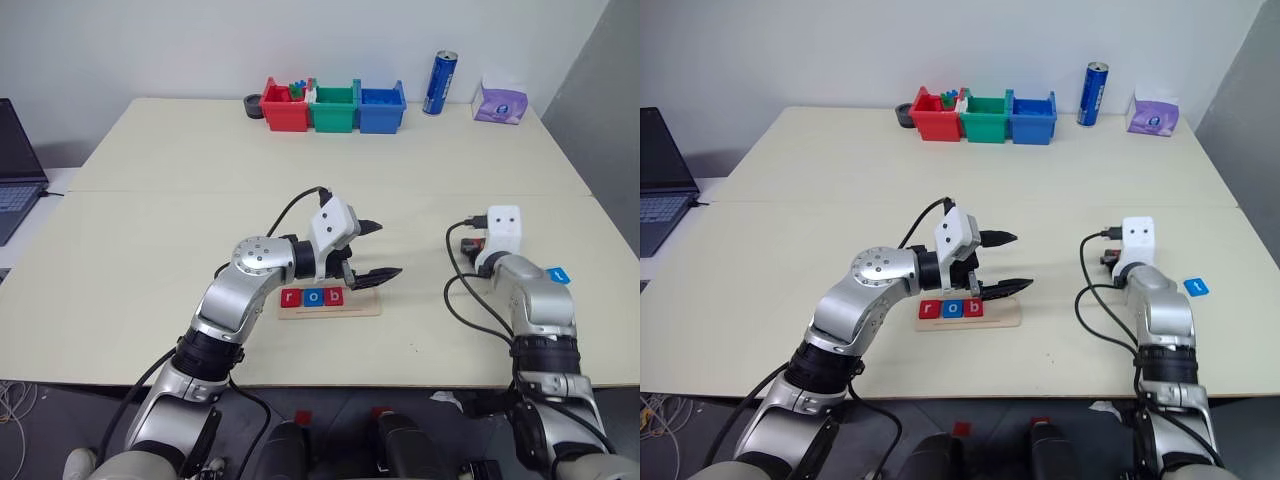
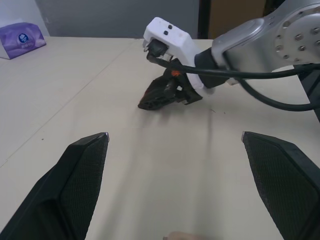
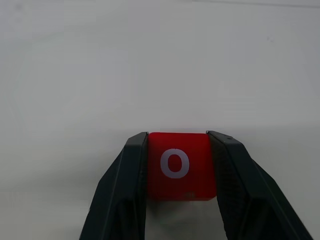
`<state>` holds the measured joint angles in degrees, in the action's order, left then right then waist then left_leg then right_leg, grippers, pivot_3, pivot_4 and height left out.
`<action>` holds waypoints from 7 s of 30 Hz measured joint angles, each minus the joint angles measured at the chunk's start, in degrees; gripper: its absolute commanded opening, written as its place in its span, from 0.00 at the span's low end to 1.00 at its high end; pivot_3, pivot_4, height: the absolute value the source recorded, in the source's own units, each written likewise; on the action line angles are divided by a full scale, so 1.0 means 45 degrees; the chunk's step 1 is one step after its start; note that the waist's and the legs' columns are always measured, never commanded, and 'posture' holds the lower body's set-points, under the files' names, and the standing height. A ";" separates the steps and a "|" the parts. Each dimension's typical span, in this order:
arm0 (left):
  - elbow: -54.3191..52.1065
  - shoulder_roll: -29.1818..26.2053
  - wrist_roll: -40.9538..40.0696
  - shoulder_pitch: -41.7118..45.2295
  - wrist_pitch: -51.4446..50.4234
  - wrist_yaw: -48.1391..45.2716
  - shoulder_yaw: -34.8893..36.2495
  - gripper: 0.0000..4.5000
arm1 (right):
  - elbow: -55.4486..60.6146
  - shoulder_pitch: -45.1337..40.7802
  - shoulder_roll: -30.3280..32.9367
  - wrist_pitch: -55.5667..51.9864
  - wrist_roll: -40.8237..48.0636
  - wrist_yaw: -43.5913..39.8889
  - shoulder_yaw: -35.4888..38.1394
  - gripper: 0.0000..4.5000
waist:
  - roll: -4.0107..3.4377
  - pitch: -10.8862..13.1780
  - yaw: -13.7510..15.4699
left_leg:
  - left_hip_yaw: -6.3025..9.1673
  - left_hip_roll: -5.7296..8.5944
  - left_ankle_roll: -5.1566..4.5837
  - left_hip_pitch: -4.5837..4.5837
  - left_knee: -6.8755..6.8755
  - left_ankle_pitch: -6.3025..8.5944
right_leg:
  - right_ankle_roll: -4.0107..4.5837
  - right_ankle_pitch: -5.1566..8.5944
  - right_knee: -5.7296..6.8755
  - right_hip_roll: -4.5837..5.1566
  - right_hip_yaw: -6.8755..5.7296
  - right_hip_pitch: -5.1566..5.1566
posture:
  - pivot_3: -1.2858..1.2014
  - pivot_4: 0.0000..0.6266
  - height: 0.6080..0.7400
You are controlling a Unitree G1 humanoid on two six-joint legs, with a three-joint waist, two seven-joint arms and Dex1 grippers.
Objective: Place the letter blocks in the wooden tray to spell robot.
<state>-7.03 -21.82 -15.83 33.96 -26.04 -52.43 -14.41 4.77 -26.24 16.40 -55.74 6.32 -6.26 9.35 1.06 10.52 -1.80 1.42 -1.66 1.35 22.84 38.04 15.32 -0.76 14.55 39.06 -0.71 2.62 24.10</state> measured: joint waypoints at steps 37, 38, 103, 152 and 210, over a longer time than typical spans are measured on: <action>-0.1217 -0.2038 -0.0684 -0.1516 0.0583 -0.2706 -0.0116 1.00 | 0.6005 0.2540 0.3486 -0.0843 0.4365 -0.8826 -0.0097 0.99 | 0.0007 0.0000 0.0037 | -0.0008 0.0022 -0.0005 0.0007 -0.0010 0.0004 | -0.0073 0.0068 -0.0066 0.0007 -0.0027 -0.0021 | 0.52 0.24 1.00; -0.1176 -0.2092 -0.0710 -0.1513 0.0691 -0.2904 -0.0116 1.00 | 0.5197 0.3042 0.4180 0.0783 0.4095 -0.9873 -0.0466 0.99 | 0.0008 0.0001 0.0019 | -0.0015 0.0022 -0.0006 0.0006 -0.0009 0.0005 | -0.0074 0.0069 -0.0066 0.0007 -0.0022 -0.0020 | 0.52 0.24 1.00; 0.0085 -0.4999 -0.1306 -0.3798 0.2739 -0.4695 0.2811 1.00 | -0.5569 -0.2367 0.1512 1.1220 0.0098 -1.4141 -0.6572 0.32 | 0.0016 0.0011 0.0007 | 0.0009 -0.0010 -0.0003 -0.0013 0.0015 -0.0003 | 0.0030 0.0029 0.0008 -0.0002 -0.0045 -0.0004 | 0.52 0.24 1.00; 0.0042 -0.5081 -0.1303 -0.3525 0.2596 -0.4609 0.2802 1.00 | -0.7271 -0.3022 0.1272 1.2310 -0.0514 -1.4429 -0.6485 0.96 | 0.0015 0.0011 0.0005 | 0.0010 -0.0011 -0.0003 -0.0013 0.0015 -0.0003 | 0.0032 0.0027 0.0008 0.0000 -0.0045 -0.0005 | 0.52 0.24 1.00; 0.0178 -0.4994 -0.1244 -0.3436 0.2732 -0.4542 0.2688 1.00 | -0.6148 -0.1948 0.1655 1.2849 -0.1071 -1.3867 -0.5912 0.02 | 0.0014 0.0012 -0.0005 | 0.0005 -0.0010 -0.0003 -0.0018 0.0012 -0.0003 | 0.0032 0.0027 0.0011 -0.0004 -0.0039 -0.0007 | 0.52 0.24 1.00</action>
<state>-6.23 -44.29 -21.43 18.50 -13.74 -72.87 -2.31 -22.89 -35.01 23.85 2.09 1.50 -68.66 -17.25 1.12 10.57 -1.83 1.44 -1.71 1.34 22.76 38.09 15.31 -0.61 14.68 39.11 -0.72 2.44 24.07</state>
